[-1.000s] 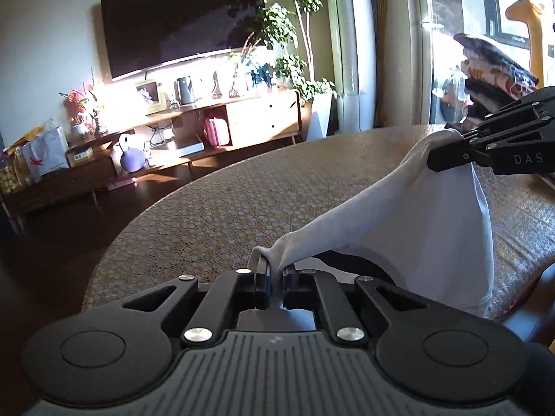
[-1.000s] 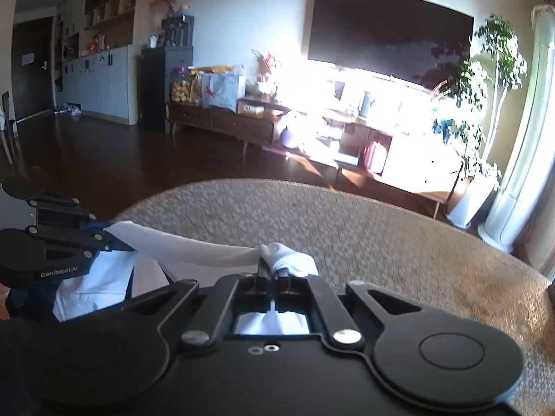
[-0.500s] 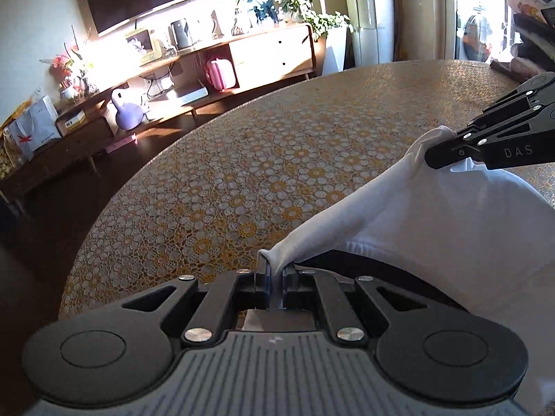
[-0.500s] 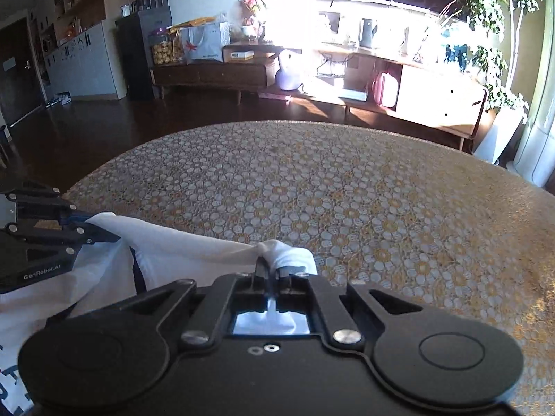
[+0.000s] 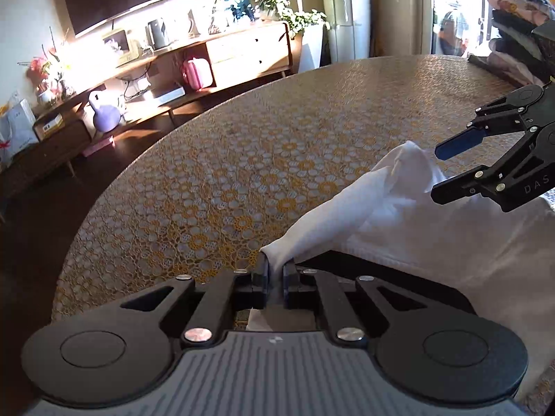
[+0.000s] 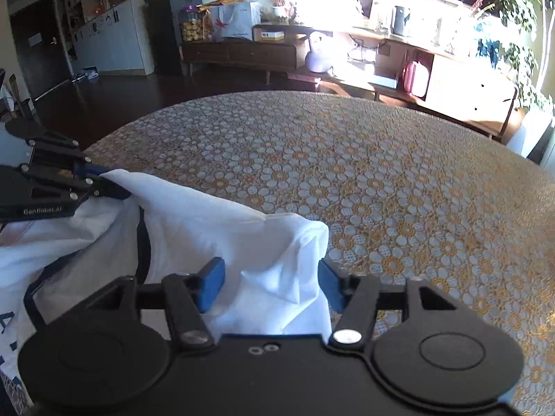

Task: Fold clothes
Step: 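Carry the white T-shirt with both grippers and lay it on the round table, then open both grippers and release the T-shirt onto the table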

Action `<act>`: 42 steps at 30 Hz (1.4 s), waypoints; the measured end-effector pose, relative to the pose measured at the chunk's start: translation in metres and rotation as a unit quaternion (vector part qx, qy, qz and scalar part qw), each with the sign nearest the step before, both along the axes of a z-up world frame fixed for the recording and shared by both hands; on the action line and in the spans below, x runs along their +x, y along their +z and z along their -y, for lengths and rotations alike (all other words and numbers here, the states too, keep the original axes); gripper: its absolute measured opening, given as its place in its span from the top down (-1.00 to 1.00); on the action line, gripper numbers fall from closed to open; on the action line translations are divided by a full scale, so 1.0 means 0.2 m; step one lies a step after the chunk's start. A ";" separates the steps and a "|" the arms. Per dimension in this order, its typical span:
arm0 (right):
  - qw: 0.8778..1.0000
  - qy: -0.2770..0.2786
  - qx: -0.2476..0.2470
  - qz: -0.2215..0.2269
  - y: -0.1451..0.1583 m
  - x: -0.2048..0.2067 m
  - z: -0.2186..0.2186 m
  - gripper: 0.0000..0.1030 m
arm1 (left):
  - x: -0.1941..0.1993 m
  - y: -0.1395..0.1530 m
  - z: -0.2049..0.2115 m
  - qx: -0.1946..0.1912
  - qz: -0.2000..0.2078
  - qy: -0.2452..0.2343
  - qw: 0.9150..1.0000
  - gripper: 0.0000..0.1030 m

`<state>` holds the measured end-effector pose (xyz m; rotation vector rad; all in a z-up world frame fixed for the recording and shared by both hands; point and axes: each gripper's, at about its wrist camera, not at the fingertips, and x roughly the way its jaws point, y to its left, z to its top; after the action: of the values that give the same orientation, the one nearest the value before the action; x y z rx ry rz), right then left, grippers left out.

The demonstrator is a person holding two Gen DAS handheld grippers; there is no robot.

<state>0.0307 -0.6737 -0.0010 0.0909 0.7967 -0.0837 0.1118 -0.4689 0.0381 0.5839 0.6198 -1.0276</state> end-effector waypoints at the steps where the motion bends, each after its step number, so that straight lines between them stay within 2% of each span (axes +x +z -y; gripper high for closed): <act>1: 1.000 0.007 -0.007 0.006 0.05 -0.04 -0.02 -1.00 | -0.03 0.04 -0.03 -0.003 0.005 -0.010 1.000 0.88; 3: 0.999 0.024 -0.014 0.019 0.13 -0.11 -0.08 -1.00 | -0.10 0.13 -0.10 -0.010 0.017 -0.029 0.999 0.88; 6: 0.998 0.052 -0.018 0.036 0.22 -0.21 -0.16 -1.00 | -0.16 0.21 -0.18 -0.017 0.033 -0.033 0.999 0.88; 9: 0.995 0.098 -0.010 0.033 0.26 -0.25 -0.26 -1.00 | -0.22 0.24 -0.21 -0.013 -0.004 -0.062 0.998 0.87; 11: 0.992 0.120 -0.020 0.028 0.25 -0.25 -0.35 -1.00 | -0.30 0.21 -0.20 0.005 -0.004 -0.083 0.997 0.78; 12: 0.991 0.126 -0.025 0.026 0.24 -0.24 -0.38 -1.00 | -0.33 0.18 -0.18 0.018 0.005 -0.083 0.996 0.58; 13: 0.991 0.130 -0.031 0.023 0.23 -0.24 -0.42 -1.00 | -0.36 0.15 -0.17 0.030 0.013 -0.083 0.996 0.18; 15: 0.992 0.123 -0.034 0.014 0.18 -0.22 -0.45 -1.00 | -0.38 0.09 -0.15 0.044 -0.008 -0.092 0.995 -0.33; 16: 0.992 0.119 -0.027 0.008 0.15 -0.21 -0.45 -1.00 | -0.39 0.08 -0.15 0.047 -0.016 -0.092 0.994 -0.34; 20: 0.994 0.106 -0.017 -0.014 0.03 -0.15 -0.48 -1.00 | -0.36 -0.01 -0.13 0.063 -0.014 -0.061 0.996 -0.34; 21: 0.994 0.103 -0.019 -0.021 0.01 -0.14 -0.48 -1.00 | -0.32 -0.02 -0.14 0.057 -0.030 -0.049 0.997 -0.31; 23: 0.995 0.097 -0.008 -0.036 -0.02 -0.13 -0.46 -1.00 | -0.25 -0.02 -0.18 0.042 -0.059 -0.024 0.997 0.09; 24: 0.995 0.092 -0.004 -0.039 -0.03 -0.13 -0.45 -1.00 | -0.21 0.00 -0.20 0.034 -0.072 -0.013 0.997 0.43; 26: 0.996 0.082 -0.003 -0.033 0.00 -0.14 -0.41 -1.00 | -0.14 0.01 -0.26 0.019 -0.087 0.005 0.996 0.59; 27: 0.997 0.076 -0.006 -0.025 0.03 -0.16 -0.39 -1.00 | -0.11 0.02 -0.29 0.013 -0.087 0.014 0.996 0.75; 28: 0.997 0.069 -0.011 -0.018 0.06 -0.19 -0.37 -1.00 | -0.08 0.04 -0.33 0.008 -0.084 0.027 0.996 0.76; 32: 0.999 0.035 -0.006 0.010 0.16 -0.30 -0.25 -1.00 | 0.07 0.08 -0.54 -0.046 -0.132 0.084 0.987 0.76; 36: 1.000 0.002 0.005 -0.010 0.04 -0.35 -0.16 -1.00 | 0.17 -0.04 -0.64 -0.025 -0.129 0.141 0.981 0.77; 39: 1.000 -0.001 0.017 -0.017 -0.04 -0.34 -0.16 -1.00 | 0.17 -0.09 -0.65 -0.018 -0.130 0.141 0.981 0.76; 42: 0.999 0.023 0.031 0.003 0.02 -0.35 -0.16 -1.00 | 0.05 0.03 -0.65 -0.048 -0.092 0.090 0.991 0.75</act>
<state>-0.0397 -0.6412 0.0020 0.1308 0.7952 -0.0153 0.1226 -0.3395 0.0448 0.3441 0.7665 -0.9407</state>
